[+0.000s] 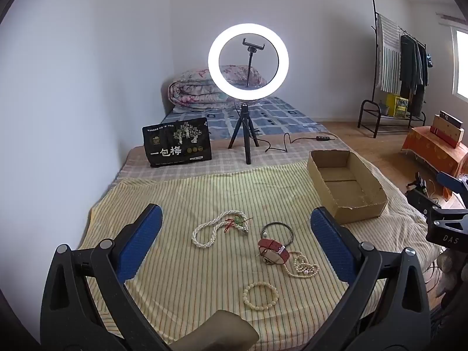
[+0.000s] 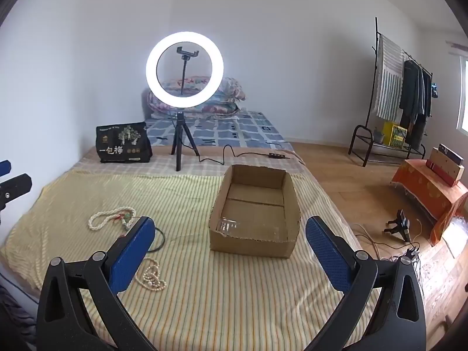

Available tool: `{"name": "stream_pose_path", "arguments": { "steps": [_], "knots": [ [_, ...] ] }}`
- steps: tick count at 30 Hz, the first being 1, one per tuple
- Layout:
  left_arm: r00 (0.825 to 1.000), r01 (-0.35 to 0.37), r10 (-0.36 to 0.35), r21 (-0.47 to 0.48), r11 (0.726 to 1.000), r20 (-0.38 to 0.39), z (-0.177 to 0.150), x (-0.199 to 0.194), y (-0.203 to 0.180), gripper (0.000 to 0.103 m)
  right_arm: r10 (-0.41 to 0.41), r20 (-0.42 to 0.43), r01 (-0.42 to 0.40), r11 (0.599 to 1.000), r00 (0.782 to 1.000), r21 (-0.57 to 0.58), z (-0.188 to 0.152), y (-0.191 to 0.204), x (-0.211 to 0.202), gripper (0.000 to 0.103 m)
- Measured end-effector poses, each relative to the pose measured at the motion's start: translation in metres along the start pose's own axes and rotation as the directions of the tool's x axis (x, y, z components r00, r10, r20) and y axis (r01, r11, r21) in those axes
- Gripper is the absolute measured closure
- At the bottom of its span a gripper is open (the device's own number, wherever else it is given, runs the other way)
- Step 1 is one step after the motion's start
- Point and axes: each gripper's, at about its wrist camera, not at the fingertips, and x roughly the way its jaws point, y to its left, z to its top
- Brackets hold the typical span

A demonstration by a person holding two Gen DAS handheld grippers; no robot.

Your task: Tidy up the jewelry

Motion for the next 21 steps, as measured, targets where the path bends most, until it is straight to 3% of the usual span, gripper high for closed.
{"name": "stream_pose_path", "arguments": {
  "steps": [21],
  "knots": [
    [0.999, 0.024, -0.024, -0.016, 1.0, 0.029, 0.011, -0.011, -0.006, 0.0, -0.005, 0.008, 0.005, 1.0, 1.0, 0.024, 0.002, -0.004, 0.0, 0.001]
  ]
}}
